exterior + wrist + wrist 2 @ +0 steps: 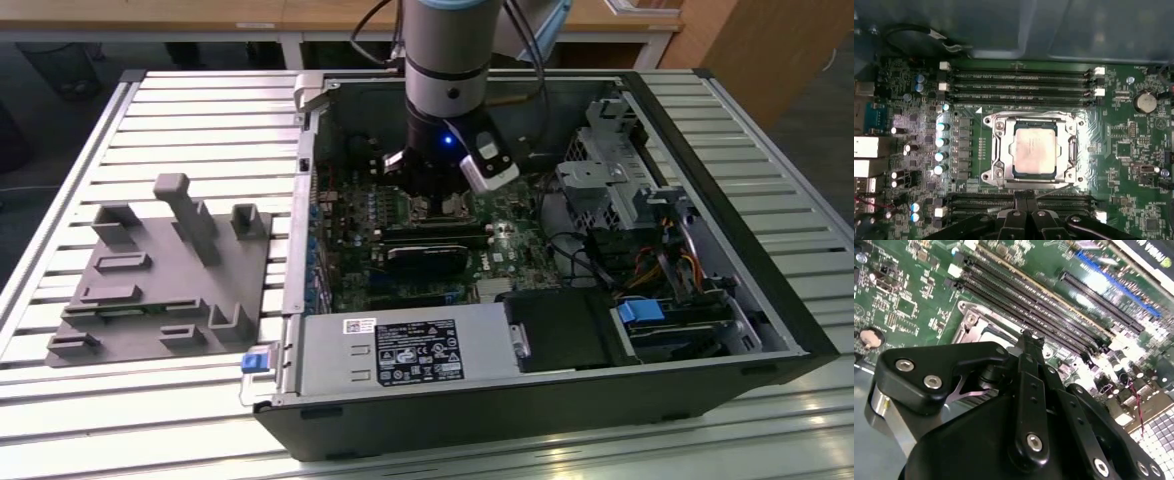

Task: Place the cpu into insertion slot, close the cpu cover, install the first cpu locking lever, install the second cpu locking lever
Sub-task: 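Install the second cpu locking lever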

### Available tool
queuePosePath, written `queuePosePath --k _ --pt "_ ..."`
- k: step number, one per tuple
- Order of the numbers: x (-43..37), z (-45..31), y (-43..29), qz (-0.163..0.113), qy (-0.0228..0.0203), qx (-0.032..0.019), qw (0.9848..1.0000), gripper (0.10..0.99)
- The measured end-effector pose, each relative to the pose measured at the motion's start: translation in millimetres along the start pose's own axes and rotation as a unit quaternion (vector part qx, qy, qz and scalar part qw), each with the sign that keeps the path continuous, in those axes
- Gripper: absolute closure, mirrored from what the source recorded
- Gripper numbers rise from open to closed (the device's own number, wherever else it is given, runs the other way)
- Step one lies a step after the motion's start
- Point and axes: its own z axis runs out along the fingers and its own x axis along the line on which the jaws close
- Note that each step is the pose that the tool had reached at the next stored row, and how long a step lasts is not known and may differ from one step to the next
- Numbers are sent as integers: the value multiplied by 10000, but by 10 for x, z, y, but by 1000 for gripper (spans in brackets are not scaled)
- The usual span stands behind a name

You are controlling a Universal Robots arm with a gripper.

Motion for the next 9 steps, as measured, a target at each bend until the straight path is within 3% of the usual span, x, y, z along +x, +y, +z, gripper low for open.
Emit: queuePosePath --k 5,9 --pt "33 9 -69 6 -1 -196 9998 980" --pt "94 37 -98 7 -3 -258 9997 980"
